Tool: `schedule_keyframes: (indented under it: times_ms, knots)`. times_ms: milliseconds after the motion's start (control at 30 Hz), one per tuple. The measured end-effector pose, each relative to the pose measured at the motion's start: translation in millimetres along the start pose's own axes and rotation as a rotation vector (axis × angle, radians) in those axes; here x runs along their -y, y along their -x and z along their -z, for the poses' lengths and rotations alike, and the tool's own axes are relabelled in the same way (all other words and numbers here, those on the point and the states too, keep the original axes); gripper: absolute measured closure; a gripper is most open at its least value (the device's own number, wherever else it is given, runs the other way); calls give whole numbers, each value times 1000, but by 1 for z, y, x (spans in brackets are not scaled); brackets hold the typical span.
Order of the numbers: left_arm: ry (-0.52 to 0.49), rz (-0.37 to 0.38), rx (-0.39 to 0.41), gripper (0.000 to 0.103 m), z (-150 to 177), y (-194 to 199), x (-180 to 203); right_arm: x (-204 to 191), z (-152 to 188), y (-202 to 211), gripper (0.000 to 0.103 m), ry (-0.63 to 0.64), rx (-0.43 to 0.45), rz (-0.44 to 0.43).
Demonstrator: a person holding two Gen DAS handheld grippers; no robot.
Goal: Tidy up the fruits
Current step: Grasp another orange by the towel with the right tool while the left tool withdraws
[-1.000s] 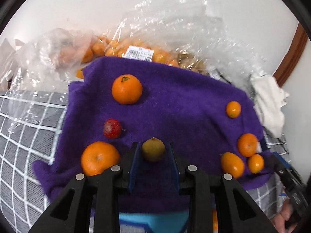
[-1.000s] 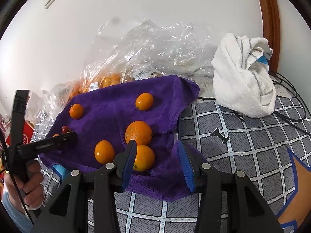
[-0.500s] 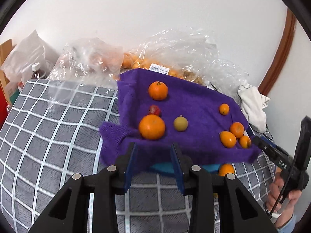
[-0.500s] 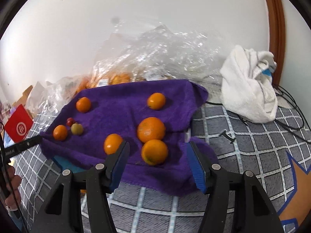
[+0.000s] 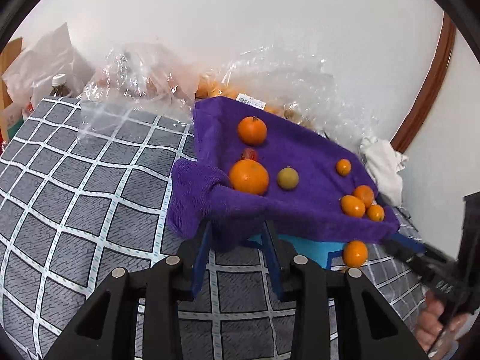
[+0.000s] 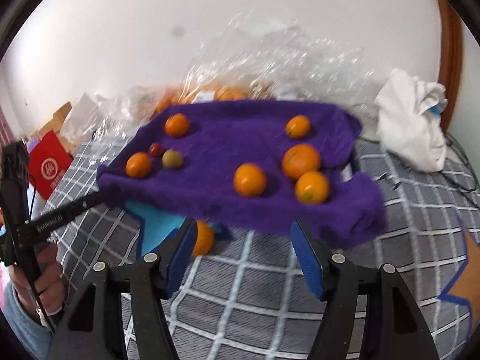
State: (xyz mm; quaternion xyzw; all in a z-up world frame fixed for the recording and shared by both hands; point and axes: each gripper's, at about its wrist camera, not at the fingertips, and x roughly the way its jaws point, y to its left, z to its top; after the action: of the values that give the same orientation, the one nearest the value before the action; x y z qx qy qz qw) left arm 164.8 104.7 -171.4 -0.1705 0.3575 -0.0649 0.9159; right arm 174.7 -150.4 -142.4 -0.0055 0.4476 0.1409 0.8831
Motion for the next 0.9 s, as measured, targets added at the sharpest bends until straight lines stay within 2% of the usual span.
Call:
schedule_keyframes:
  times_ms: [233, 433, 600, 833, 900]
  knots:
    - [-2, -15, 16, 71, 0, 5, -1, -30, 3, -19, 50, 63, -41, -16]
    - [16, -12, 16, 71, 0, 6, -5, -32, 1, -38, 55, 25, -93, -18]
    - [6, -19, 5, 71, 2, 3, -3, -31, 0, -50, 68, 11, -141, -26]
    - [-11, -37, -3, 71, 4, 1, -1, -18, 6, -23, 70, 1, -85, 3]
    - [-12, -39, -9, 71, 5, 0, -1, -13, 12, -11, 70, 29, -66, 52]
